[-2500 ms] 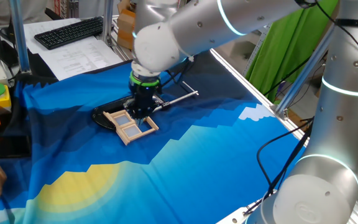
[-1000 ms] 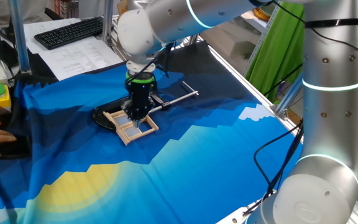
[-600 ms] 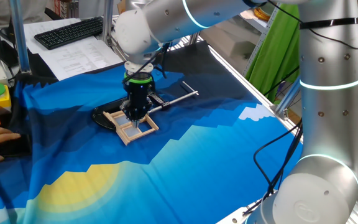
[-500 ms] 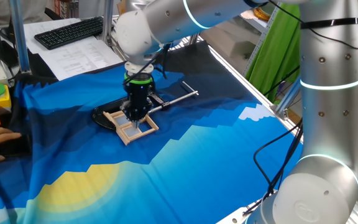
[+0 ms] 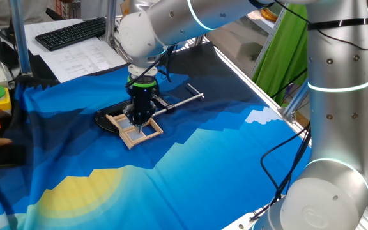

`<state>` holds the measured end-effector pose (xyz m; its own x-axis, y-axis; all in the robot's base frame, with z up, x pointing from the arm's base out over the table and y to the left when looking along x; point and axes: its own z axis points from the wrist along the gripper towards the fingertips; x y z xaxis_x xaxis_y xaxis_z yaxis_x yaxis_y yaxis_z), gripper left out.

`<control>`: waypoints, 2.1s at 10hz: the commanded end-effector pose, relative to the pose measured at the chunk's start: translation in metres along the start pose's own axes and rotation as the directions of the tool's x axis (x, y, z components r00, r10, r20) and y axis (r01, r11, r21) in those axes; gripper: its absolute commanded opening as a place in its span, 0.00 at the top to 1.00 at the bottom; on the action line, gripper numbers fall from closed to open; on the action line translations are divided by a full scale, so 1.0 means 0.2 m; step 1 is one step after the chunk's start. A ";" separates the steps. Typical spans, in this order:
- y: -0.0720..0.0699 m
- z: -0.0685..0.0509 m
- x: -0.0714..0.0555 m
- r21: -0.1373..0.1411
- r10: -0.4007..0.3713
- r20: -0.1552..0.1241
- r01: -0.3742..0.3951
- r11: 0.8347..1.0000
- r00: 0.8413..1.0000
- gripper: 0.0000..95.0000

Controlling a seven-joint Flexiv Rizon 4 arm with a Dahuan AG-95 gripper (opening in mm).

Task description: Close a sliding window

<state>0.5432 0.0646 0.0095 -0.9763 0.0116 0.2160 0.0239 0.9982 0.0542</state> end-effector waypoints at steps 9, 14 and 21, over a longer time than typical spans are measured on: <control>-0.04 0.00 -0.01 0.025 -0.012 0.002 0.012 1.000 1.000 1.00; -0.09 0.00 -0.02 0.042 -0.026 0.011 0.026 0.999 1.000 1.00; -0.18 -0.02 -0.05 0.064 -0.058 0.017 0.057 0.996 0.998 1.00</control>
<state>0.5514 0.0274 0.0094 -0.9796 -0.0483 0.1952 -0.0475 0.9988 0.0089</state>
